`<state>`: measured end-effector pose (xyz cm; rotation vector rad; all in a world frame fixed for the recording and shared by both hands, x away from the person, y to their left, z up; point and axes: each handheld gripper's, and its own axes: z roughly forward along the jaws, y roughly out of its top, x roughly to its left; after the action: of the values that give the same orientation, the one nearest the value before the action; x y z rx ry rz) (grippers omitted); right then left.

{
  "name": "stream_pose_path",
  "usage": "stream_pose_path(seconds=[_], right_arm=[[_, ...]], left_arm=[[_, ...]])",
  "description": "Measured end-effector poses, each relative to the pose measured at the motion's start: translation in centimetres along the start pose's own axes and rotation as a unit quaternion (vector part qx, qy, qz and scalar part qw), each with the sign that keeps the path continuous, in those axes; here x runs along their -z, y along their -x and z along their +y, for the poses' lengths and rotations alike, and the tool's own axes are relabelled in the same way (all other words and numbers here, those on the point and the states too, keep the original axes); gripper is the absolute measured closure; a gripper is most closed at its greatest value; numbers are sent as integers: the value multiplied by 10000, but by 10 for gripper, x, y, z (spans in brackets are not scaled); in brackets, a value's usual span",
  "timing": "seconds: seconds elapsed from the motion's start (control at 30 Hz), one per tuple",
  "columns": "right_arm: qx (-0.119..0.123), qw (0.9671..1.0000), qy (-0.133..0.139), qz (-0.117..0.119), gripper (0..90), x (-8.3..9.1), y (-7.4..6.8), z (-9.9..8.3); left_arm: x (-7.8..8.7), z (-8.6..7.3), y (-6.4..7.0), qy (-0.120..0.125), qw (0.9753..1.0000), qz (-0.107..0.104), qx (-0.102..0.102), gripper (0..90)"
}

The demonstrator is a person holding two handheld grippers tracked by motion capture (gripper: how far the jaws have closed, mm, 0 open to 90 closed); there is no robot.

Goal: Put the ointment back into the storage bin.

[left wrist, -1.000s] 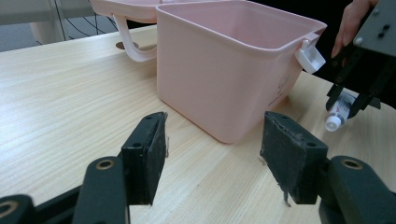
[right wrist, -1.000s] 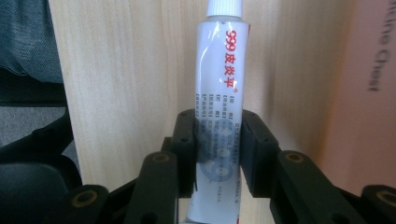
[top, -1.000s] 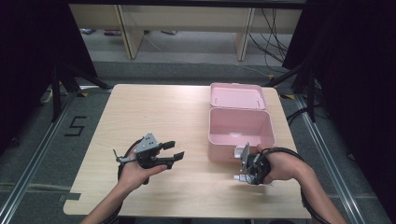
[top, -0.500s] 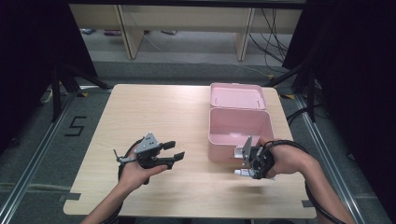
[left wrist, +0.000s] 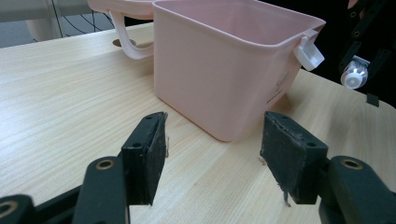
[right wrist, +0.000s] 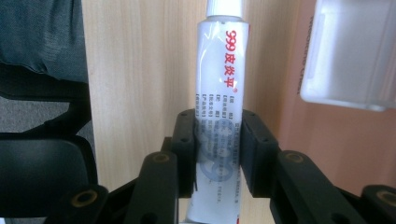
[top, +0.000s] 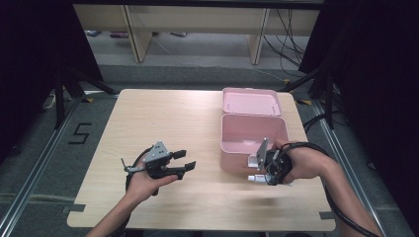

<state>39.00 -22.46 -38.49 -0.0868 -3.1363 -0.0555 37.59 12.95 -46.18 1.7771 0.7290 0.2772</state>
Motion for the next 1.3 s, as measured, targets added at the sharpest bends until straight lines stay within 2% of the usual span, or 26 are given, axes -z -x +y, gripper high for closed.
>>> stream_pose_path(seconds=[0.07, 0.17, 0.2, 0.23, 0.3, 0.37, 0.43, 0.47, 0.5, 0.53, 0.57, 0.63, 0.7, 0.77, 0.83, 0.87, 0.93, 0.97, 1.0, 1.1, 1.3], right_arm=[[32, 10000, 28, -17, 708, 1, 0, 0], [58, 10000, -3, -22, 709, 3, 2, 0], [233, 9997, 33, -31, 709, 3, 5, 0], [23, 10000, -4, -22, 709, 4, 2, 0], [57, 10000, 16, -36, 708, 6, 3, 0], [268, 9996, 32, -81, 709, 8, 6, 1], [283, 9995, 26, -98, 709, 10, 7, 2], [115, 9999, -13, -100, 709, 12, 5, 2], [99, 9999, -8, -88, 709, 13, 5, 2], [232, 9997, -7, -107, 709, 13, 7, 3], [113, 9999, -29, -120, 708, 14, 6, 2], [165, 9998, -7, -117, 709, 16, 7, 3], [19, 9999, 15, -98, 709, 18, 6, 3], [56, 9999, 41, -145, 709, 20, 8, 3], [276, 9995, 44, -170, 709, 22, 12, 3], [56, 9999, 15, -161, 709, 24, 10, 3], [68, 9998, 11, -167, 709, 26, 11, 4], [169, 9997, 48, -159, 709, 27, 13, 4], [70, 9998, 6, -189, 709, 29, 12, 5], [100, 9997, 47, -199, 708, 31, 13, 5], [79, 9997, 71, -216, 709, 34, 15, 4]], left_arm=[[-1, 0, 0, 34, 10000, -55, -3, 398], [-1, 0, 1, 16, 10000, -20, 13, 398], [-1, 0, 1, 14, 10000, -19, 10, 398], [-1, 0, 1, 11, 10000, -15, 10, 398], [0, 0, 1, 9, 10000, -10, 7, 398], [0, 0, 0, 16, 10000, -7, 12, 398], [0, 0, 1, 26, 10000, -9, 19, 398], [0, 0, 1, 24, 10000, -9, 19, 398], [0, 0, 1, 22, 10000, -6, 19, 398], [0, 0, 1, 24, 10000, -6, 19, 398], [0, 0, 0, 25, 10000, 2, 26, 398], [1, 0, 0, 14, 10000, 7, 16, 398], [1, 1, 0, 20, 10000, -8, 0, 398], [2, 2, 0, 0, 10000, 20, -10, 398], [2, 4, 0, 25, 10000, 10, -11, 398], [2, 4, 0, 19, 10000, 6, -20, 398], [2, 5, 0, 10, 10000, 4, -35, 398], [2, 5, 0, 13, 10000, 1, -38, 398], [2, 5, 0, 17, 10000, 1, -35, 398], [1, 5, 0, 64, 10000, -52, -29, 398], [1, 5, 0, 26, 10000, -4, -26, 398]])
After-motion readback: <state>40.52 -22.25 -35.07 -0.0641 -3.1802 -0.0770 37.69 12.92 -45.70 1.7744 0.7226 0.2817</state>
